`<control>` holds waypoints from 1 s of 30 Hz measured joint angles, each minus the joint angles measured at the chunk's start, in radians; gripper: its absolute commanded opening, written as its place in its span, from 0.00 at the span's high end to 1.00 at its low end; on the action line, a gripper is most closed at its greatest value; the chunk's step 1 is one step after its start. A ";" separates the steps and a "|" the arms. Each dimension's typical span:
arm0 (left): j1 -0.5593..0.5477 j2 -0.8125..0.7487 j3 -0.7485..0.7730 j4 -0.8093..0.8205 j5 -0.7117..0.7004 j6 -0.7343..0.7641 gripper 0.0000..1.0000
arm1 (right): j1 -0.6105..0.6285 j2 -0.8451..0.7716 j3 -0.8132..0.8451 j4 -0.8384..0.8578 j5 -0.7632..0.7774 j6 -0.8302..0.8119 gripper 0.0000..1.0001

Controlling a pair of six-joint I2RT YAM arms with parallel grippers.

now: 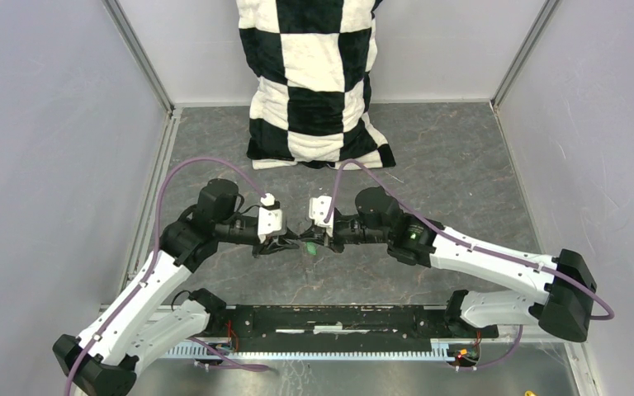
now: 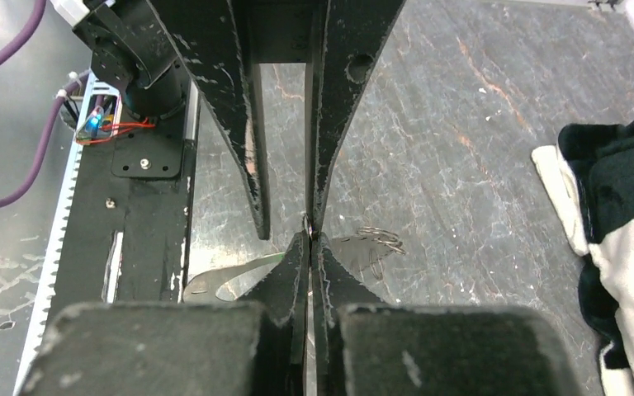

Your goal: Put the keys on the keyring

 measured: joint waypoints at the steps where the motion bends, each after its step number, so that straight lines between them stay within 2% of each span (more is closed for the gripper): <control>1: 0.000 0.005 0.002 -0.003 -0.004 0.002 0.75 | 0.002 0.006 0.013 -0.020 0.002 -0.004 0.99; 5: 0.000 0.021 0.005 -0.011 -0.038 0.006 0.83 | 0.010 0.051 0.087 -0.124 0.006 -0.027 0.99; 9: 0.000 0.023 0.006 -0.013 -0.067 0.007 0.97 | 0.022 0.091 0.151 -0.198 0.017 -0.044 0.99; 12: 0.000 0.023 0.006 -0.011 -0.081 0.008 0.98 | 0.026 0.102 0.175 -0.233 0.022 -0.050 0.99; 13: 0.000 0.021 0.006 -0.012 -0.082 0.008 0.98 | 0.027 0.102 0.177 -0.238 0.024 -0.051 0.95; 17: 0.000 0.008 0.006 -0.011 -0.085 0.014 0.98 | 0.028 0.101 0.179 -0.230 0.024 -0.031 0.67; 21: -0.001 -0.027 0.001 0.019 -0.090 -0.002 0.98 | 0.026 0.033 0.119 -0.117 0.033 0.021 0.57; 25: -0.001 -0.093 -0.035 0.126 -0.080 -0.097 0.98 | -0.004 -0.102 0.000 0.034 0.018 0.094 0.56; 30: -0.001 -0.103 -0.039 0.227 -0.037 -0.218 0.98 | -0.064 -0.181 -0.096 0.196 -0.032 0.198 0.55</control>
